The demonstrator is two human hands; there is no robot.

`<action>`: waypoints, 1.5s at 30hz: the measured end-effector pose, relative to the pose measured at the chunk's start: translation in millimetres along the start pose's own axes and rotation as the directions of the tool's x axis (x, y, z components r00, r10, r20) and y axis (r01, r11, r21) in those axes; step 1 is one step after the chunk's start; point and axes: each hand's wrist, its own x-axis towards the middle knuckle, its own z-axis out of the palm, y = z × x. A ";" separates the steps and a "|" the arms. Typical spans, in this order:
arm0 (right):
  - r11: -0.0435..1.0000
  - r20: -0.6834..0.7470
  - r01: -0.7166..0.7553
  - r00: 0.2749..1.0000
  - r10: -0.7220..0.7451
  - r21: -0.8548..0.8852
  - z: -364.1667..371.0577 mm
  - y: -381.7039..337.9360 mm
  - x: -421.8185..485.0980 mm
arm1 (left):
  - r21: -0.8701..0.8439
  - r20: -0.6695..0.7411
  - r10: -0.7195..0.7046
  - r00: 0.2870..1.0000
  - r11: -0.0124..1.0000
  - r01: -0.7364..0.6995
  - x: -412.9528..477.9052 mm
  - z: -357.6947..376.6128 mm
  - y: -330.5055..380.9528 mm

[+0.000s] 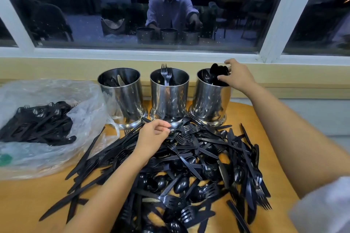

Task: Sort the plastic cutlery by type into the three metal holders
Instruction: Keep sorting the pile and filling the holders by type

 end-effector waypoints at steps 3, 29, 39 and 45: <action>0.997 -0.006 0.013 1.000 -0.013 0.071 -3.6 -5.1 -6.6 | 0.058 0.014 0.042 0.999 0.997 -0.043 -3.1 -0.7 -1.2; 0.980 0.115 0.196 0.975 -0.192 -0.024 97.4 -5.7 -209.9 | 0.550 -0.018 0.086 0.996 0.833 -0.062 -62.5 -56.3 -55.8; 0.982 0.249 -0.095 0.959 0.135 -0.166 94.1 39.9 -203.6 | 0.653 -0.081 -0.116 0.990 0.744 0.141 -71.6 -70.6 -67.8; 0.991 0.173 0.015 0.985 0.008 -0.131 91.0 26.9 -200.2 | 0.701 -0.073 -0.051 0.996 0.708 0.087 -84.6 -61.9 -55.1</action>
